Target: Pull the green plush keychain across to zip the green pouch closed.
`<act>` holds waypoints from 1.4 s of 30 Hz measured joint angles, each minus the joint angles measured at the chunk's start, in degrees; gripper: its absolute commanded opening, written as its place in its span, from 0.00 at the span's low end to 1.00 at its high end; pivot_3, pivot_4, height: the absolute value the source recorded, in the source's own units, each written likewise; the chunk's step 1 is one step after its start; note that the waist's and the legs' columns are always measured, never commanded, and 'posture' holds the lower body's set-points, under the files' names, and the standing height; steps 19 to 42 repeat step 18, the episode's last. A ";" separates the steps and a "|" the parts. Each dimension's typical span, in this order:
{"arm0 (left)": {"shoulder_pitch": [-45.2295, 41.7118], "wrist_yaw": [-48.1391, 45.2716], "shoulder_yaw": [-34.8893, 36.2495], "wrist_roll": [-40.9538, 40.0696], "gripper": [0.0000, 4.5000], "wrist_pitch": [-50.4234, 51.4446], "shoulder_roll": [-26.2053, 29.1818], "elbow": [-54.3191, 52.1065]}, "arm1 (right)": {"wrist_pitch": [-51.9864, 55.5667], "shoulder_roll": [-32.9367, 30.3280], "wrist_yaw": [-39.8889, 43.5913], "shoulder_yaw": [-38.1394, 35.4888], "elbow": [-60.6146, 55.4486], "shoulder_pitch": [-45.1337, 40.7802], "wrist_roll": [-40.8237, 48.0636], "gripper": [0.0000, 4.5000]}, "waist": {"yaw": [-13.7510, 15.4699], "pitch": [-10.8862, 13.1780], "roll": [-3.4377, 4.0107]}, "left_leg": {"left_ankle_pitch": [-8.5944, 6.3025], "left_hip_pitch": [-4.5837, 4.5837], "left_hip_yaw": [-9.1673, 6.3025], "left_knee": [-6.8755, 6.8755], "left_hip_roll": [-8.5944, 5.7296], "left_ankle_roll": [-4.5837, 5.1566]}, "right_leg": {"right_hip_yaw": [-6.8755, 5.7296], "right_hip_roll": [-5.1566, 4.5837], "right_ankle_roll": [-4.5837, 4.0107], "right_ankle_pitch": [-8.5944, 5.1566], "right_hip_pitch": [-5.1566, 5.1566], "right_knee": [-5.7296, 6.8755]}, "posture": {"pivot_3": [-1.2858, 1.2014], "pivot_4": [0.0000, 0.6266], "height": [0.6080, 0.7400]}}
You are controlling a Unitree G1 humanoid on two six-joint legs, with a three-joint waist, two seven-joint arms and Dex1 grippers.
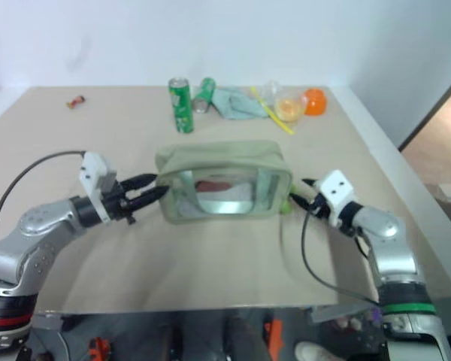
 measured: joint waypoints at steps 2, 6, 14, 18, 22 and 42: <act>-0.04 0.18 2.24 -1.33 0.83 0.78 0.05 -0.02 | 3.20 -1.55 2.16 -2.88 -3.10 2.88 3.90 0.90 | 0.07 0.00 0.00 | 0.00 -0.01 -0.03 -0.01 0.01 0.00 | -0.05 -0.04 0.00 -0.01 0.00 0.00 | 0.52 0.24 1.00; 0.60 1.94 7.51 -3.22 0.99 1.09 0.63 -0.43 | 7.25 -4.85 7.28 -8.54 -8.14 10.30 10.39 1.00 | 0.14 0.00 0.00 | 0.00 0.04 -0.06 -0.03 0.01 0.00 | -0.07 -0.02 -0.01 -0.03 0.03 -0.01 | 0.52 0.24 1.00; 18.78 6.28 9.46 6.49 0.99 -6.74 0.62 -3.60 | 8.00 -2.08 12.10 -10.75 -16.55 24.10 15.14 1.00 | -0.50 -0.03 0.05 | 0.00 0.19 -0.02 -0.06 0.14 -0.01 | -0.03 0.03 -0.07 -0.02 0.06 0.02 | 0.52 0.24 1.00; 25.17 8.47 3.90 12.31 0.99 -10.60 -3.07 -5.91 | 7.35 4.06 9.37 -5.51 -23.42 23.76 14.94 1.00 | -0.50 -0.03 0.03 | 0.09 0.19 -0.06 -0.02 0.12 0.07 | -0.02 0.02 -0.22 -0.04 0.06 0.01 | 0.52 0.24 1.00; 25.17 8.47 3.90 12.31 0.99 -10.60 -3.07 -5.91 | 7.35 4.06 9.37 -5.51 -23.42 23.76 14.94 1.00 | -0.50 -0.03 0.03 | 0.09 0.19 -0.06 -0.02 0.12 0.07 | -0.02 0.02 -0.22 -0.04 0.06 0.01 | 0.52 0.24 1.00; 25.17 8.47 3.90 12.31 0.99 -10.60 -3.07 -5.91 | 7.35 4.06 9.37 -5.51 -23.42 23.76 14.94 1.00 | -0.50 -0.03 0.03 | 0.09 0.19 -0.06 -0.02 0.12 0.07 | -0.02 0.02 -0.22 -0.04 0.06 0.01 | 0.52 0.24 1.00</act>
